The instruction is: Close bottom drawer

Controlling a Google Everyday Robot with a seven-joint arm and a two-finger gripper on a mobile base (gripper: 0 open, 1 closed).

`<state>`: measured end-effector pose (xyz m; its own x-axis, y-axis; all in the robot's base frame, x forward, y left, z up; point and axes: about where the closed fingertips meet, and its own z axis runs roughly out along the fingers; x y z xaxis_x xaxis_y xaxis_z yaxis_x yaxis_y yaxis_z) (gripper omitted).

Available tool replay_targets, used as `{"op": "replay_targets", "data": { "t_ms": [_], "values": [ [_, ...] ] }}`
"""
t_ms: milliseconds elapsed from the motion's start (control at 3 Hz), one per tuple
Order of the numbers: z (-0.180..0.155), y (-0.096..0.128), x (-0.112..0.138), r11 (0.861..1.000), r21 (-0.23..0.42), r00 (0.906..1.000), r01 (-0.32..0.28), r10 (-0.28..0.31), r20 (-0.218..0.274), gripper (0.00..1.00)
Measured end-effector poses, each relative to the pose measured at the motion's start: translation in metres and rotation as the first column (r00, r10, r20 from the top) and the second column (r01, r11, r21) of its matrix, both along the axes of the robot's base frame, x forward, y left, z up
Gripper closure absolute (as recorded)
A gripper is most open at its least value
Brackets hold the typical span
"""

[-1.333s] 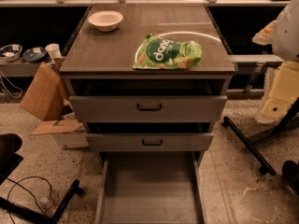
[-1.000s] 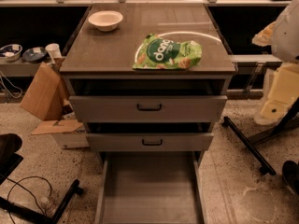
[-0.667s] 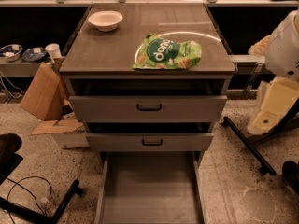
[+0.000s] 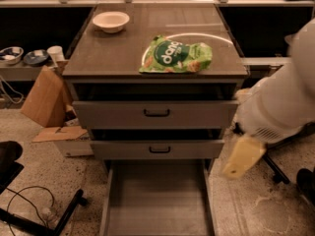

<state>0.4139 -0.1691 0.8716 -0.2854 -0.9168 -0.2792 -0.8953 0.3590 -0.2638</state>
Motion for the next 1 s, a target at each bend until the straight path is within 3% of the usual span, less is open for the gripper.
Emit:
{"op": "replay_targets", "data": {
  "t_ms": [333,667,1000],
  "values": [
    [-0.119,0.018,0.003,0.998,-0.044,0.9976,0.046,-0.048,-0.05,0.0],
    [-0.224,0.015,-0.016,0.993,-0.104,0.9825,0.057,-0.074,-0.171,0.0],
    [-0.243,0.009,-0.024,0.988,-0.12,0.9716,0.102,-0.125,-0.201,0.0]
  ]
}}
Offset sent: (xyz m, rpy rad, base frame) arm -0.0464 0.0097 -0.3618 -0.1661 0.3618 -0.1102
